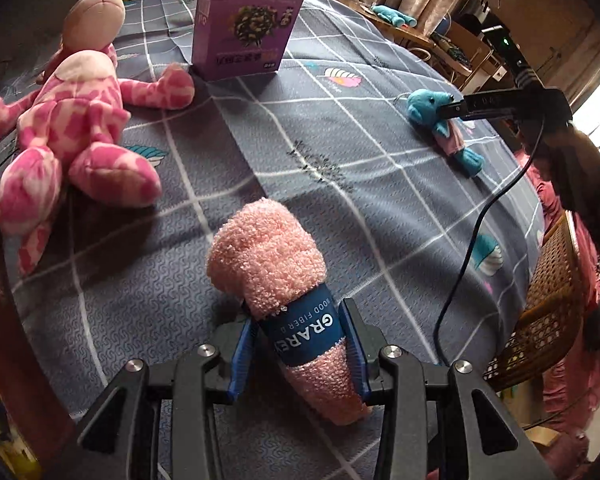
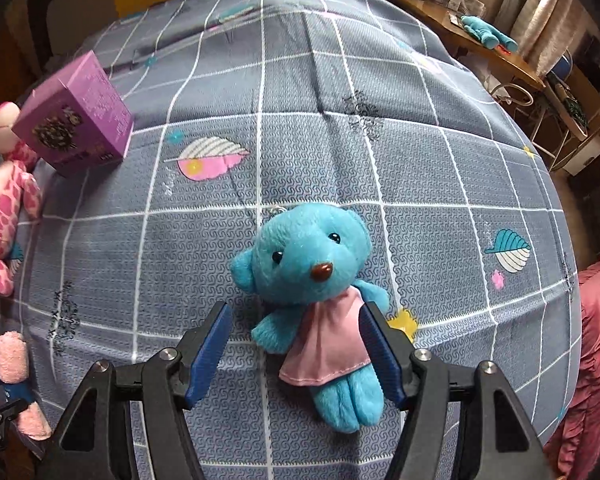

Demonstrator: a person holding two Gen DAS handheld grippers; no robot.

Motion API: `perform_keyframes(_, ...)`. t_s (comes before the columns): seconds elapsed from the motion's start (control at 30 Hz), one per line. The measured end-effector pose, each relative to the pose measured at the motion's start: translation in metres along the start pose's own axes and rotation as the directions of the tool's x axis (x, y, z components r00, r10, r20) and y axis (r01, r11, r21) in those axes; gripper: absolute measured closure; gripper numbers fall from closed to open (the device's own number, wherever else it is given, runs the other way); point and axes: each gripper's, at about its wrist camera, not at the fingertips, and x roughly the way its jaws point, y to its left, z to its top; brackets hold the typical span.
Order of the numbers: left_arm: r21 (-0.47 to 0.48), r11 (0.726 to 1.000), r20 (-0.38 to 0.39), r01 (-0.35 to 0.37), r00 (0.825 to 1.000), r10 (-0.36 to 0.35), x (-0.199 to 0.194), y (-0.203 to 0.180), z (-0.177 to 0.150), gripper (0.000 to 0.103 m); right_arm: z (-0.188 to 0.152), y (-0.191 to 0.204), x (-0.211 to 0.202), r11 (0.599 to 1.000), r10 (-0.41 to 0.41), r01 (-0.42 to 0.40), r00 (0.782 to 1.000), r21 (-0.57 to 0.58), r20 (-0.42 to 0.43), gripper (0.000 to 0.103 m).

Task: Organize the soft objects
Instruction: 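Grasp the rolled pink towel with the left tool while the right tool grasps the blue bear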

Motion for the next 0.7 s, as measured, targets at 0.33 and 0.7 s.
perform_keyframes(0.33,-0.011,0.995,0.061,-0.096,0.993,0.097,0.017,-0.016,-0.008,0.047,-0.028,-0.007,0.021,0.993,-0.110,0.108,0.992,0.038,0.068,0.083)
perform_keyframes(0.7,-0.060,0.995,0.145,-0.074,0.986,0.082,0.007,-0.009,-0.019,0.064,-0.076,0.100,-0.027,0.977,0.208,-0.200,0.971,-0.074,0.121,0.083)
